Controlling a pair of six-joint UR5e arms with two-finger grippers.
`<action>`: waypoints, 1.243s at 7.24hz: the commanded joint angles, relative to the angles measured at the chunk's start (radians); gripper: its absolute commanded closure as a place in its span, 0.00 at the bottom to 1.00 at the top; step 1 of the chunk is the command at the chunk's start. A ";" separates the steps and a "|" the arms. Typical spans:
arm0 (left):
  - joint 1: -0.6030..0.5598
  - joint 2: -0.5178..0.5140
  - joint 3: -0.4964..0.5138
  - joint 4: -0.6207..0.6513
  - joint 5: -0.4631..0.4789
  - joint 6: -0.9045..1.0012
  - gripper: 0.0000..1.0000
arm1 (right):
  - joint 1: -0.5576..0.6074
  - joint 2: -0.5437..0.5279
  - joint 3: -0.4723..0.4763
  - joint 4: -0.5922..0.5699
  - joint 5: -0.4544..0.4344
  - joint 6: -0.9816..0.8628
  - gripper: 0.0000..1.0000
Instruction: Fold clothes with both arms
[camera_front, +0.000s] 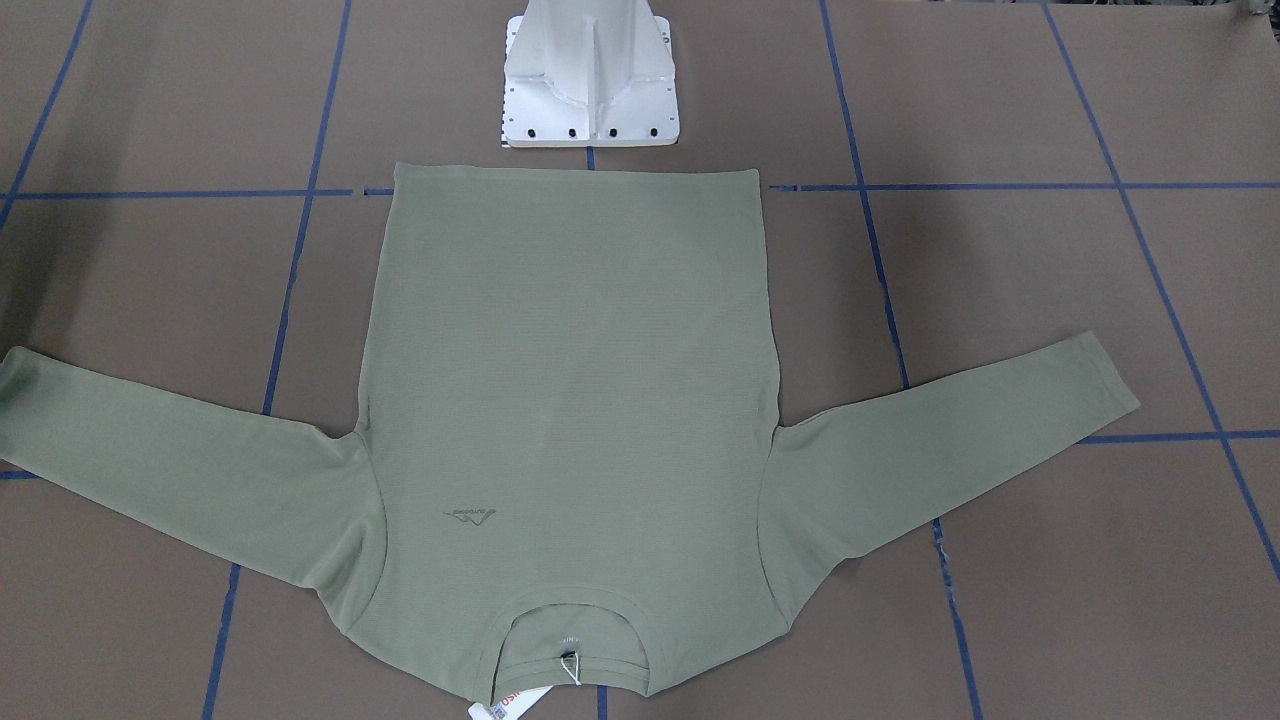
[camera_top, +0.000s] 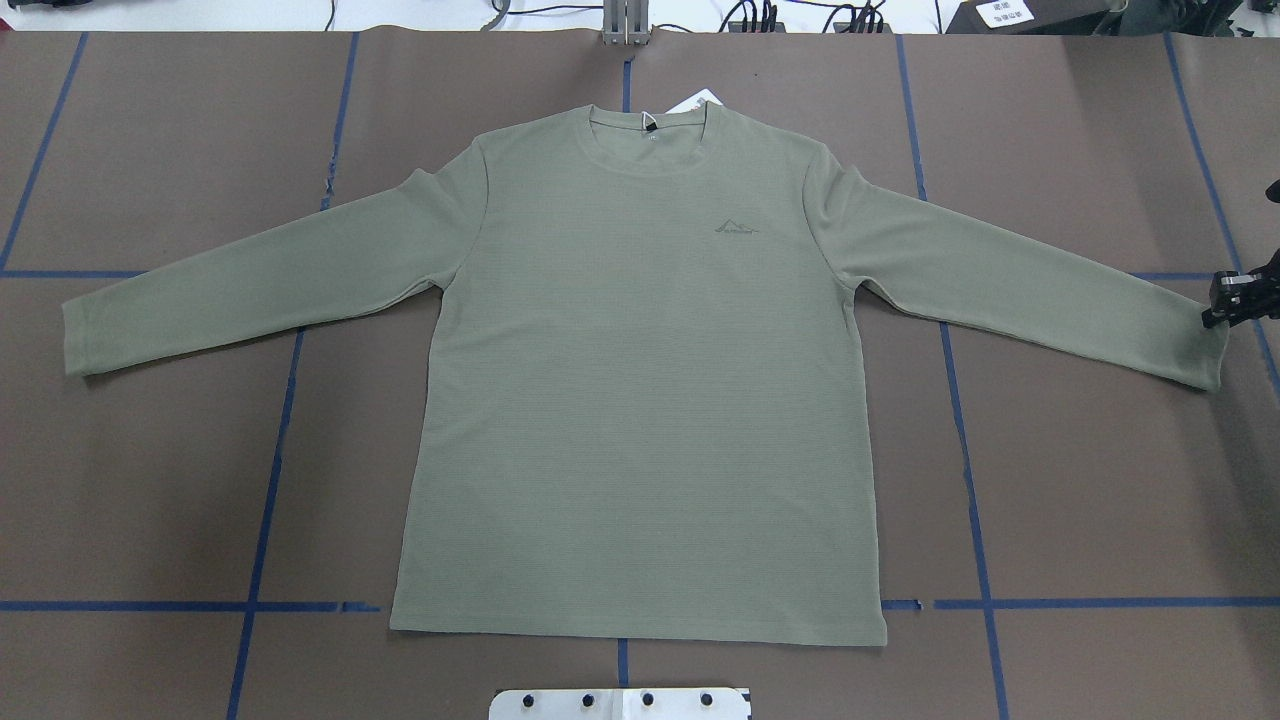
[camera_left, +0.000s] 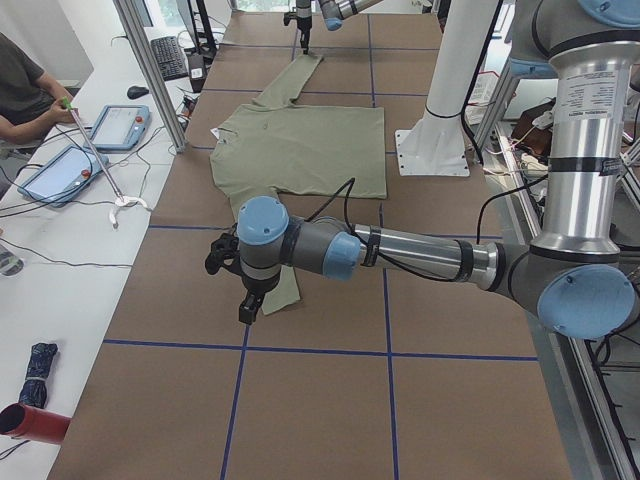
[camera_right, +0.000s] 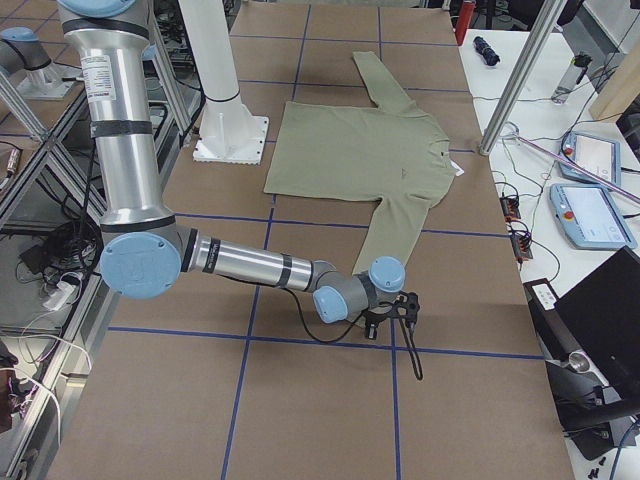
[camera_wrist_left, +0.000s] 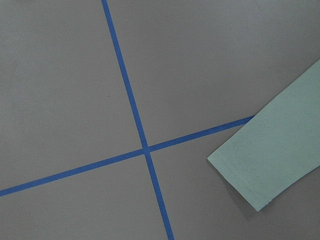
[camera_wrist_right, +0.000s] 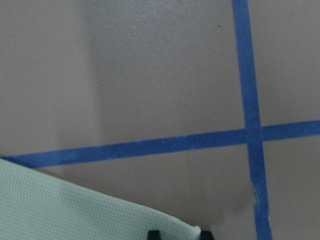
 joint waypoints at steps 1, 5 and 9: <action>0.000 0.000 0.003 0.000 0.000 0.001 0.00 | 0.003 0.012 0.010 -0.003 0.016 -0.003 1.00; 0.000 -0.006 -0.017 -0.014 -0.005 -0.001 0.00 | -0.065 -0.046 0.385 0.000 0.137 0.190 1.00; 0.024 -0.009 -0.003 -0.081 -0.075 -0.002 0.00 | -0.432 0.289 0.496 -0.171 -0.168 0.647 1.00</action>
